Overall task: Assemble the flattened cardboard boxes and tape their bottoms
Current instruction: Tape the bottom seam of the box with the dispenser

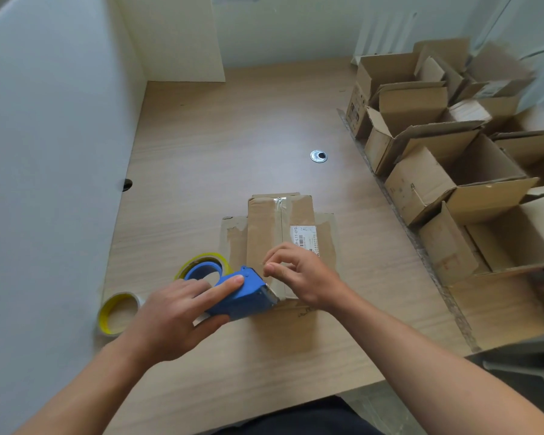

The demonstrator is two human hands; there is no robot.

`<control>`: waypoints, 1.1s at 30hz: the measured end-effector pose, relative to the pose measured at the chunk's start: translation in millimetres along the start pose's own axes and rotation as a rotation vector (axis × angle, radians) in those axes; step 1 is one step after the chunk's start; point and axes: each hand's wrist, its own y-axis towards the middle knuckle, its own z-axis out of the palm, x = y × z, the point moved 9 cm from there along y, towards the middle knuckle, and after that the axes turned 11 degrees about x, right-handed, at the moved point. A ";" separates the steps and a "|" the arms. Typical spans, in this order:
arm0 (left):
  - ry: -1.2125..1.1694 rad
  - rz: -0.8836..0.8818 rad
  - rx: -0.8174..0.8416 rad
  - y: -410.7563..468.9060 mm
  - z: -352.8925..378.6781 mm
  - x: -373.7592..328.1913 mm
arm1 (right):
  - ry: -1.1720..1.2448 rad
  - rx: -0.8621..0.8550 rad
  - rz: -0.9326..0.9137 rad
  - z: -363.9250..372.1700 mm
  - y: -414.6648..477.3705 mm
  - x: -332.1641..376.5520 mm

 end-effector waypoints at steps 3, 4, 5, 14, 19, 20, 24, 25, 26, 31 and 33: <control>-0.140 -0.068 0.086 4.0 6.1 5.4 | 0.053 -0.009 0.047 -2.8 -4.1 -6.0; -0.192 -0.104 0.119 4.9 8.4 8.1 | 0.057 -0.017 0.069 -5.7 -6.2 -9.9; -0.243 -0.139 0.155 6.1 10.7 10.4 | 0.062 -0.033 0.090 -9.5 -9.0 -14.4; -0.517 -0.298 0.474 21.2 29.0 28.4 | 0.427 -0.415 0.196 -52.3 -64.8 -78.7; -0.594 -0.419 0.669 15.9 33.7 48.0 | 0.484 -0.565 0.373 -62.8 -110.1 -126.5; -0.579 -0.428 0.711 19.7 36.7 47.4 | 0.487 -0.565 0.400 -56.8 -112.1 -132.5; -0.516 -0.458 0.827 27.3 46.7 49.5 | 0.491 -0.583 0.461 -41.8 -115.9 -143.6; -0.510 -0.469 0.836 27.4 48.3 52.4 | 0.500 -0.588 0.464 -40.1 -117.0 -145.1; -0.503 -0.479 0.844 27.4 50.0 54.7 | 0.518 -0.591 0.462 -38.0 -117.9 -146.7; -0.474 -0.540 0.877 28.2 56.2 60.2 | 0.499 -0.568 0.464 -26.9 -116.0 -154.6; -0.462 -0.558 0.875 31.4 55.5 62.6 | 0.470 -0.566 0.485 -24.1 -114.2 -160.5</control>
